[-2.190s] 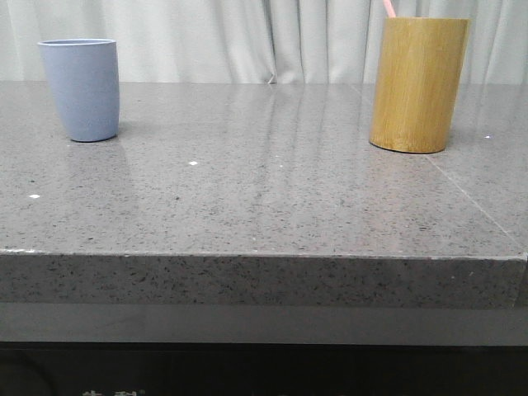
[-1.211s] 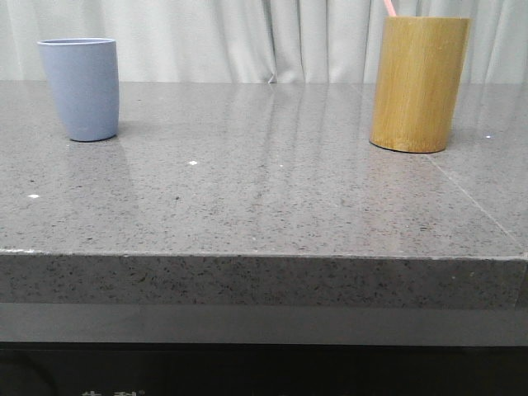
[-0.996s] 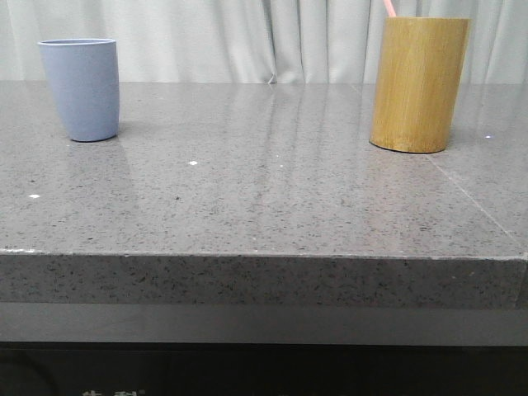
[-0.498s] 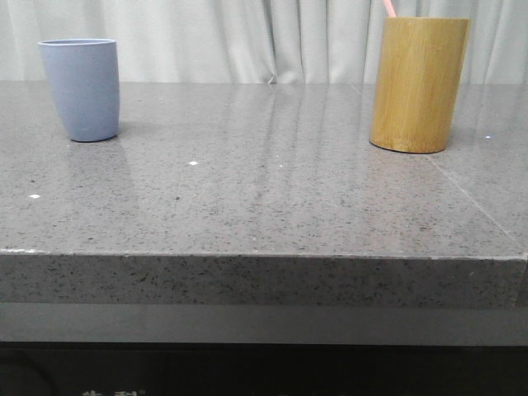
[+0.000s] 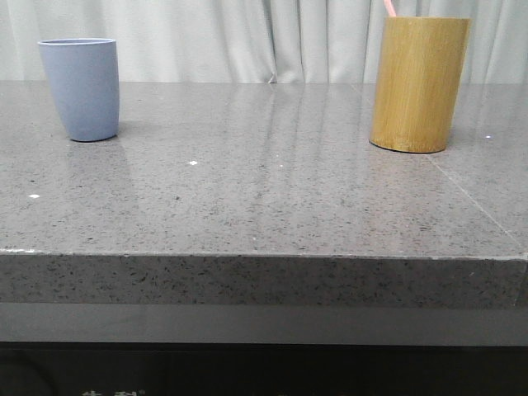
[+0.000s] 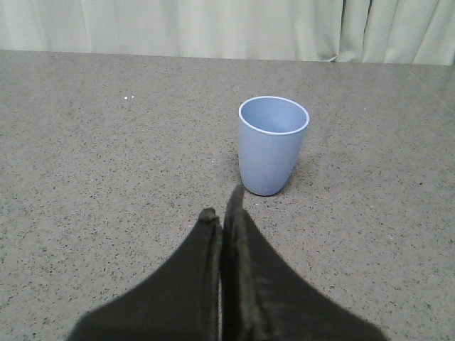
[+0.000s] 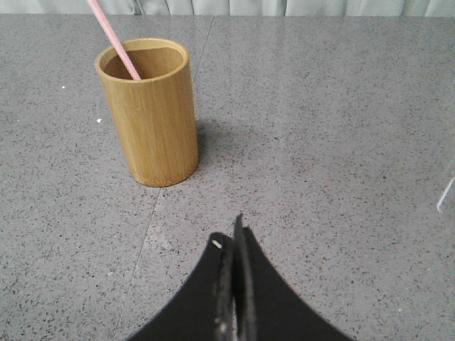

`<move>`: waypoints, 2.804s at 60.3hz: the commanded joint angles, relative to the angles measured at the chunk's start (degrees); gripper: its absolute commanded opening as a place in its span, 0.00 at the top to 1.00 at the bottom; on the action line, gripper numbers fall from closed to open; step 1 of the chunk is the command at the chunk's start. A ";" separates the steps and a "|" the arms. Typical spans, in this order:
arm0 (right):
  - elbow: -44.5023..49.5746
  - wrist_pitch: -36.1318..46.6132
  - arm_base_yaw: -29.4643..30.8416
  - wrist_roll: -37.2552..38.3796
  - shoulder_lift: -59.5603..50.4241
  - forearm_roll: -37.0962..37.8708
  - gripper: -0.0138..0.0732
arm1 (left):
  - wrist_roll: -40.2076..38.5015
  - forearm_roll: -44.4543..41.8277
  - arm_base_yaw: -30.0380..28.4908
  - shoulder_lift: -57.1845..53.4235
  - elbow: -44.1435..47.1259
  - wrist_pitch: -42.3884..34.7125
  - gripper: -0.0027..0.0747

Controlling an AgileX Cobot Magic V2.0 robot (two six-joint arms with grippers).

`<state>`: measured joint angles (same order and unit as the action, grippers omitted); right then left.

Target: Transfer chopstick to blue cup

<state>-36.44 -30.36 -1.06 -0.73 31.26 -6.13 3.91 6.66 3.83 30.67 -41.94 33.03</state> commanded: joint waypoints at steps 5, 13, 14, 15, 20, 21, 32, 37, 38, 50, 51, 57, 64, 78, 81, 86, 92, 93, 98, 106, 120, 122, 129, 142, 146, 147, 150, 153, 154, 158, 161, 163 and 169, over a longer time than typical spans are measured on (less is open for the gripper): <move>-1.85 3.84 0.31 -0.98 0.56 0.41 0.76 | -0.42 0.47 0.04 1.43 -1.86 -4.23 0.89; -1.85 3.84 0.31 -1.04 0.56 0.41 0.39 | -0.42 0.47 0.04 1.52 -1.86 -5.00 0.54; -1.85 3.77 0.31 -1.04 0.56 0.41 0.36 | -0.42 0.47 0.04 1.54 -1.86 -5.17 0.48; -1.85 3.77 0.31 -1.04 0.56 0.41 0.31 | -0.42 0.47 0.04 1.64 -1.86 -5.34 0.44; -1.85 3.73 0.31 -1.04 0.56 0.41 0.21 | -0.42 0.47 0.04 1.97 -1.86 -5.61 0.31; -1.85 3.73 0.31 -1.04 0.56 0.41 0.20 | -0.42 0.47 0.04 2.12 -1.86 -5.61 0.30; -1.85 3.73 0.31 -1.04 0.56 0.41 0.22 | -0.42 0.47 0.04 6.32 -4.44 -4.73 0.33; -1.85 3.73 0.31 -1.04 0.56 0.41 0.22 | -0.42 0.47 0.04 9.50 -7.22 -3.80 0.36; -1.85 3.73 0.31 -1.04 0.56 0.41 0.22 | -0.42 0.47 0.04 10.13 -7.70 -3.80 0.36; -1.85 3.55 0.31 -1.04 0.56 0.36 0.22 | 0.48 0.47 0.27 20.47 -16.46 -1.25 0.42; -1.85 3.55 0.31 -1.04 0.56 0.36 0.22 | 0.70 0.47 0.39 21.32 -17.20 -0.84 0.42; -1.85 3.55 0.31 -1.04 0.56 0.36 0.22 | 1.02 0.47 1.16 27.95 -22.52 1.65 0.44; -1.85 3.55 0.31 -1.04 0.56 0.36 0.22 | 1.11 0.47 2.13 34.87 -29.49 5.74 0.46; -1.85 3.55 0.31 -1.04 0.56 0.36 0.22 | 1.11 0.36 3.18 50.31 -43.68 14.18 0.49; -1.85 3.55 0.31 -1.04 0.56 0.36 0.22 | 1.11 0.36 3.18 53.20 -46.43 15.67 0.49; -1.85 3.55 0.31 -1.04 0.56 0.36 0.22 | 1.11 0.36 3.18 57.45 -50.89 18.06 0.49; -1.85 3.55 0.31 -1.04 0.56 0.36 0.22 | 1.11 0.46 3.18 62.29 -55.28 21.07 0.49; -1.85 3.55 0.31 -1.04 0.56 0.36 0.22 | 1.11 0.46 3.18 62.91 -56.20 21.41 0.49; -1.85 3.61 0.31 -1.04 0.56 0.36 0.22 | 1.11 0.72 3.18 66.38 -59.12 22.77 0.49; -1.85 3.61 0.31 -1.04 0.56 0.36 0.22 | 1.11 0.72 3.18 70.51 -62.42 23.04 0.49; -1.85 3.61 0.31 -1.04 0.56 0.36 0.22 | 1.11 0.72 3.18 74.74 -64.22 21.81 0.50; -1.85 3.61 0.31 -1.04 0.56 0.36 0.22 | 1.11 0.72 3.18 74.80 -64.22 21.53 0.52; -1.85 3.61 0.31 -1.04 0.56 0.36 0.22 | 1.11 0.72 3.18 75.17 -64.22 21.41 0.63; -1.85 3.61 0.31 -1.04 0.56 0.36 0.22 | 1.11 1.42 3.18 75.17 -64.43 21.41 0.88; -1.85 3.61 0.31 -1.04 0.56 0.36 0.22 | 1.11 1.68 3.18 75.17 -64.43 21.41 0.94; -1.85 3.61 0.31 -1.04 0.56 0.36 0.22 | 1.11 1.83 3.18 75.17 -64.43 21.41 0.95; -1.85 3.61 0.31 -1.04 0.56 0.36 0.22 | 1.11 2.58 3.18 75.17 -64.43 21.41 0.99; -1.85 3.61 0.31 -1.04 0.56 0.36 0.22 | 1.11 3.36 3.18 75.17 -64.43 21.41 0.99; -1.85 3.61 0.31 -1.04 0.56 0.36 0.22 | 1.11 3.71 3.18 75.17 -64.49 21.41 0.99; -1.85 3.61 0.31 -1.04 0.56 0.36 0.22 | 1.11 5.22 3.52 75.17 -65.19 21.87 0.99; -1.85 3.61 0.31 -1.04 0.56 0.36 0.22 | 1.11 5.91 4.20 75.17 -65.93 22.50 0.99; -1.85 3.66 0.31 -1.04 0.56 0.36 0.22 | 1.11 5.92 4.86 75.17 -66.54 23.08 0.99; -1.85 3.65 0.31 -1.04 0.66 0.36 0.22 | 1.11 5.92 7.90 75.17 -68.54 24.12 0.99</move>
<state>-36.44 -30.88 -1.06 -1.41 31.28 -6.13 4.97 10.07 8.86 108.84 -107.00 58.74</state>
